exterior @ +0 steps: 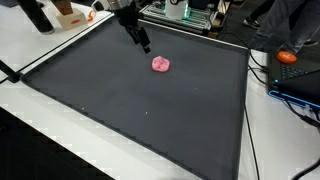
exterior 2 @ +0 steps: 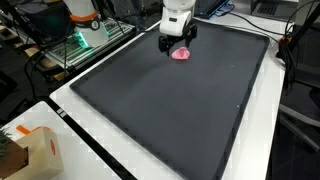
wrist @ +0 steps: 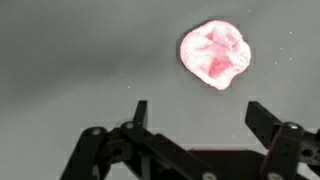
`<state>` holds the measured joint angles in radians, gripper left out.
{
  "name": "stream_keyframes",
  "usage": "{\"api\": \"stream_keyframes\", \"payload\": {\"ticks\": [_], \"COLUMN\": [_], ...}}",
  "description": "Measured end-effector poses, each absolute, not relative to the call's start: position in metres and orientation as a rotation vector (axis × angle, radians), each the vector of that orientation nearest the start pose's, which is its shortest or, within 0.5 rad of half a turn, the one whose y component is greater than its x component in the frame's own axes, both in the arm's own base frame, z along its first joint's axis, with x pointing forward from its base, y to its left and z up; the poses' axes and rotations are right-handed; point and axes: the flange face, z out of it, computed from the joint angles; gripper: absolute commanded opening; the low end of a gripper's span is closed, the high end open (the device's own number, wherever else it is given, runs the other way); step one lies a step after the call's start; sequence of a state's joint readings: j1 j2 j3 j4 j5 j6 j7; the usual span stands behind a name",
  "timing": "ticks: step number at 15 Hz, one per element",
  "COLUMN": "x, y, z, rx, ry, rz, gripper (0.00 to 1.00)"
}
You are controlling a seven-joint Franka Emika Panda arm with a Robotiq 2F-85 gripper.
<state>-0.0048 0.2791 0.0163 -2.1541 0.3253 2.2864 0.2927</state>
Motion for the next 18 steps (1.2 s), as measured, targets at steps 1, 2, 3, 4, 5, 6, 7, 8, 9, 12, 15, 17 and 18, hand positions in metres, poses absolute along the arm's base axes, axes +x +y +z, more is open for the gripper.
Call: {"api": "stream_keyframes", "payload": {"ticks": [1,2,3,4,5,6,7,8,9,12,15,17,18], "x": [0.549,0.546,0.543,0.539,0.536,0.532,0.529,0.525,0.523,0.517,0.512,0.51,0.509], "y": [0.008,0.003,-0.002,-0.008,-0.013,-0.018,-0.023,-0.027,-0.03,-0.038,-0.044,-0.046,-0.047], "z": [0.256,0.254,0.251,0.248,0.245,0.241,0.236,0.232,0.227,0.215,0.207,0.202,0.2], "rx": [-2.803,-2.778,-2.75,-2.719,-2.691,-2.661,-2.632,-2.606,-2.58,-2.51,-2.45,-2.42,-2.406], "ry": [0.804,0.863,0.92,0.974,1.031,1.085,1.136,1.18,1.216,1.291,1.342,1.369,1.381], "rz": [0.297,0.334,0.372,0.412,0.449,0.485,0.512,0.531,0.546,0.58,0.603,0.614,0.618], "gripper": [1.0,1.0,1.0,1.0,1.0,1.0,1.0,1.0,1.0,1.0,1.0,1.0,1.0]}}
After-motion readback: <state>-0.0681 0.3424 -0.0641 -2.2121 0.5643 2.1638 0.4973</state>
